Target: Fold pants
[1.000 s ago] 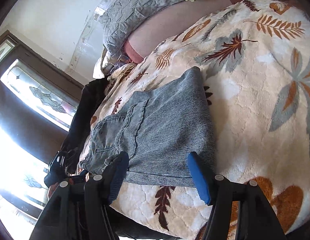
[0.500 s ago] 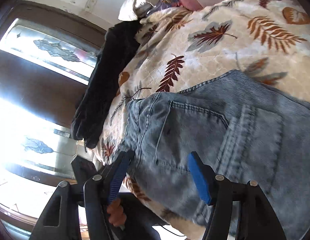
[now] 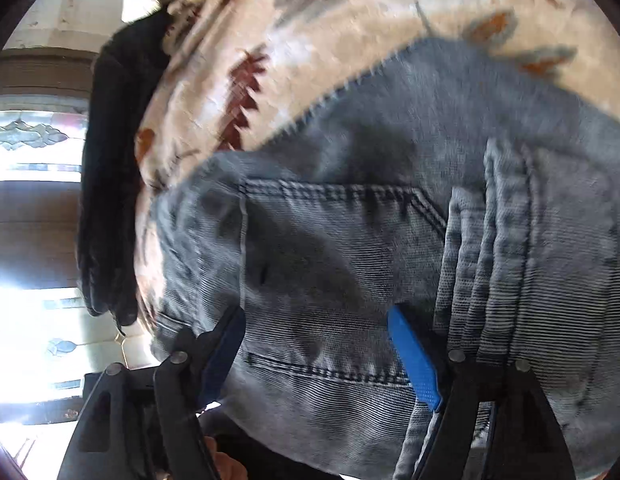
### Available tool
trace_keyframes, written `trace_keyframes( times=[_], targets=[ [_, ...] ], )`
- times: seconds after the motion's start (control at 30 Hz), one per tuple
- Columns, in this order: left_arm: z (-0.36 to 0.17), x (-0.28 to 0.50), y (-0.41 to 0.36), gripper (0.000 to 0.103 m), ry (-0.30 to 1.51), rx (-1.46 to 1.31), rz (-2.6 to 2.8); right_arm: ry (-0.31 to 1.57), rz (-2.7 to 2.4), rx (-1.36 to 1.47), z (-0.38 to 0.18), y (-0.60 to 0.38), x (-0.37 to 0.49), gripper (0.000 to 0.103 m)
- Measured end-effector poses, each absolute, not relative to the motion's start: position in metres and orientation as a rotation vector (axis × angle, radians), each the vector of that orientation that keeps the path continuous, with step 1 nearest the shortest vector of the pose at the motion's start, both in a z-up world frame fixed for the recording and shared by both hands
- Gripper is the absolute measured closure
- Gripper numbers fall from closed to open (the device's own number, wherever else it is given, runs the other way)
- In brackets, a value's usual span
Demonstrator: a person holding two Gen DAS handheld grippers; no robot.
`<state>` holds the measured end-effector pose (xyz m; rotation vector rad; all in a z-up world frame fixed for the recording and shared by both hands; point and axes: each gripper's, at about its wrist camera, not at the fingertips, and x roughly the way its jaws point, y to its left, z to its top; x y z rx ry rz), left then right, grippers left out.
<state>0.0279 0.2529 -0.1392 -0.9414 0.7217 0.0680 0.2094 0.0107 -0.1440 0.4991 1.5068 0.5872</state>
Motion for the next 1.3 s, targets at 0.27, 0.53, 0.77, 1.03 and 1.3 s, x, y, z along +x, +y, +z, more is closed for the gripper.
trace_keyframes(
  times=[0.27, 0.53, 0.77, 1.03, 1.3],
  targets=[
    [-0.116, 0.028, 0.231, 0.081, 0.693, -0.773, 0.134, 1.462, 0.623, 0.582, -0.131, -0.029, 0.183, 0.022],
    [-0.093, 0.028, 0.209, 0.082, 0.676, -0.638, 0.183, 1.533, 0.654, 0.653, -0.15, -0.026, 0.197, 0.018],
    [-0.08, 0.032, 0.2, 0.083, 0.677, -0.584, 0.186, 1.527, 0.665, 0.746, -0.155, -0.041, 0.194, 0.018],
    [-0.027, 0.037, 0.157, 0.091, 0.615, -0.441, 0.13, 1.352, 0.773, 0.987, -0.119, -0.118, 0.184, 0.018],
    [0.023, 0.043, 0.008, 0.099, 0.519, -0.154, -0.101, 1.101, 0.625, 1.088, -0.092, -0.275, 0.145, 0.018]
  ],
)
